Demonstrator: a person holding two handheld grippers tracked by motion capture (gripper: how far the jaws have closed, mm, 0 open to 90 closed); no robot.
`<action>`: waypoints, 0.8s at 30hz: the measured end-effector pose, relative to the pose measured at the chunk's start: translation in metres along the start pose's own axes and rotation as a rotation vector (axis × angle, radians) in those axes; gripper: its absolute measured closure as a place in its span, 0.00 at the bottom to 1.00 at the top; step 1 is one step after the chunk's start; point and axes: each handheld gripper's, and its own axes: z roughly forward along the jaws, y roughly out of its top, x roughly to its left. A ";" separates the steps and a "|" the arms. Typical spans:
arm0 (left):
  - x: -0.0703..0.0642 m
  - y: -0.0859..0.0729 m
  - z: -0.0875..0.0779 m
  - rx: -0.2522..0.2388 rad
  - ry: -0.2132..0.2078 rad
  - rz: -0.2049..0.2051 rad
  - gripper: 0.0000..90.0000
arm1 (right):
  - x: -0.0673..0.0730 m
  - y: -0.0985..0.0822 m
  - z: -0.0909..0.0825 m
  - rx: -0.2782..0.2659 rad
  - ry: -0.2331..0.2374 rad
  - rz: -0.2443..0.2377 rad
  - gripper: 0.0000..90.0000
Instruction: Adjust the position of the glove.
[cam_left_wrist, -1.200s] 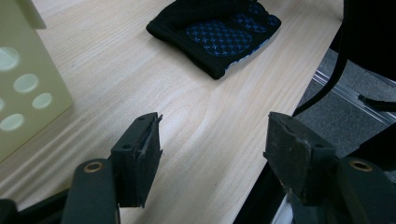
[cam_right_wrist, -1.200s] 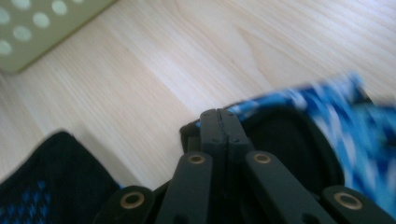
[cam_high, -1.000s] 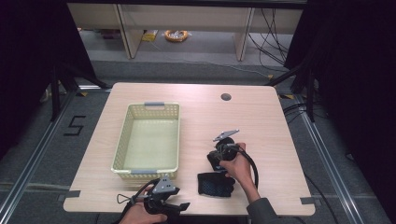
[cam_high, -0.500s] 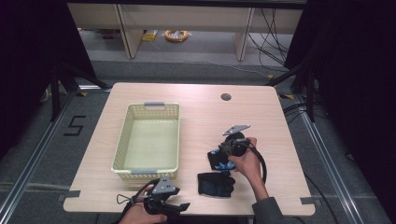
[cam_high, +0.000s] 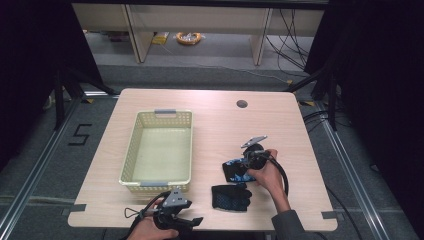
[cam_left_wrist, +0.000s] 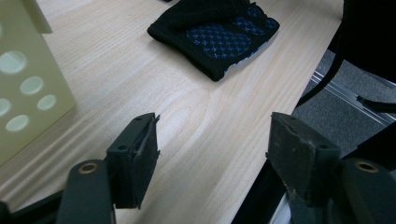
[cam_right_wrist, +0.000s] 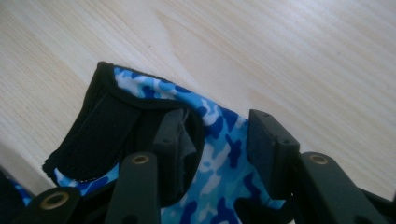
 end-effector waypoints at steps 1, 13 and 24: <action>0.000 0.000 0.000 0.002 0.000 0.001 0.35 | 0.001 -0.001 0.002 0.013 0.006 0.019 0.68; -0.001 0.000 0.001 0.003 -0.004 -0.011 0.32 | -0.002 -0.009 0.002 -0.040 0.053 0.102 0.91; 0.001 -0.001 0.000 0.004 -0.004 -0.007 0.32 | -0.003 -0.009 -0.004 -0.088 0.051 0.141 0.98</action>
